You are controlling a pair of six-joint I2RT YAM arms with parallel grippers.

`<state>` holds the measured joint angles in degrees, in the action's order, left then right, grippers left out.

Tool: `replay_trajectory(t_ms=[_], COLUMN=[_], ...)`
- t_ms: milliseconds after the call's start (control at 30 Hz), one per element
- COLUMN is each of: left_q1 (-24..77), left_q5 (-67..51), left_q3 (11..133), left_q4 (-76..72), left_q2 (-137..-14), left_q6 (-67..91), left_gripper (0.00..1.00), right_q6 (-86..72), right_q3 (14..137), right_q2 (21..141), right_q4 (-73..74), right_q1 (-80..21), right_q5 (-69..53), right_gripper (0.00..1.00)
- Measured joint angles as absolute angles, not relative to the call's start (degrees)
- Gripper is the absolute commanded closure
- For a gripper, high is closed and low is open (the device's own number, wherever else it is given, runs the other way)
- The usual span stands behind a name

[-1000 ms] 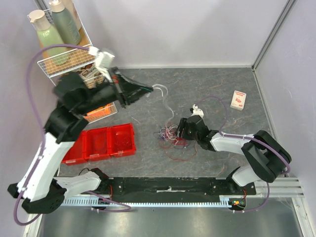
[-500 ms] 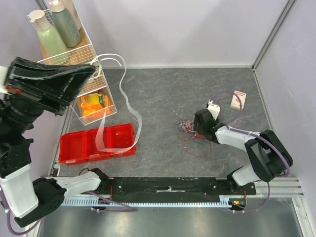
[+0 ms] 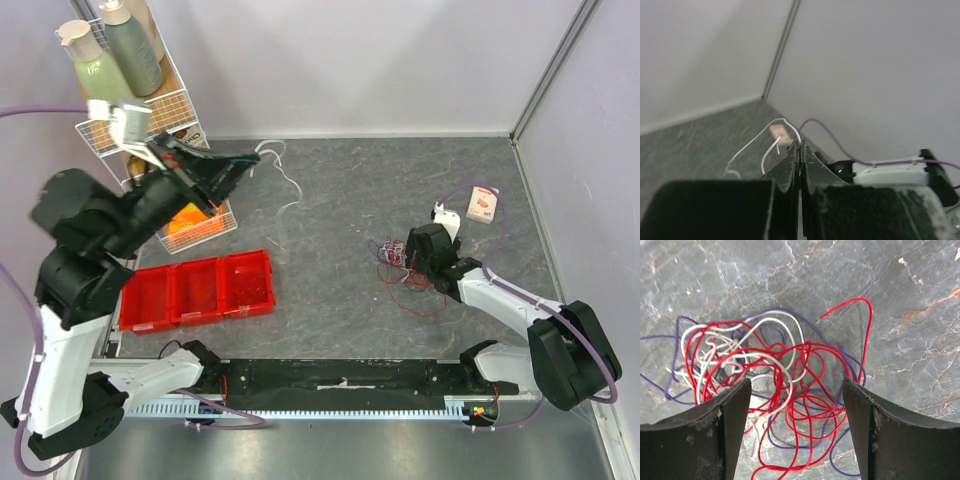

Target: Untangle the cables

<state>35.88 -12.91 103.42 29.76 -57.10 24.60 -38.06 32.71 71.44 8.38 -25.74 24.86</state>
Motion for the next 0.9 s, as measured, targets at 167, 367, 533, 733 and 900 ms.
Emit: replay_trajectory(t_ms=[167,367,533,733,900], left_q1=[35.9,35.9,35.9,35.5,28.5], left_q5=[-6.5,4.6,16.8,40.8,49.0], left_q3=[94.2,90.7,90.6,89.3,77.9], left_q4=[35.2,41.4,44.9,49.6,48.6], left_q2=[-54.2,-49.2,-46.9,-51.5,-51.7], left_q6=[21.8,17.0,12.7,8.6,6.3], left_gripper=[0.98,0.98,0.98,0.98,0.98], right_q6=[-35.2,-33.3,-32.5,-32.1,-31.7], right_q3=[30.7,30.5,30.5,30.3,29.2], right_q2=[71.0,71.0,71.0,71.0,70.4], right_q4=[7.8,6.5,5.8,5.1,4.4], right_q1=[-25.7,-25.8,-25.7,-25.7,-25.7], right_q5=[21.5,18.6,16.8,14.9,13.5], right_gripper=[0.19,0.19,0.19,0.19,0.19])
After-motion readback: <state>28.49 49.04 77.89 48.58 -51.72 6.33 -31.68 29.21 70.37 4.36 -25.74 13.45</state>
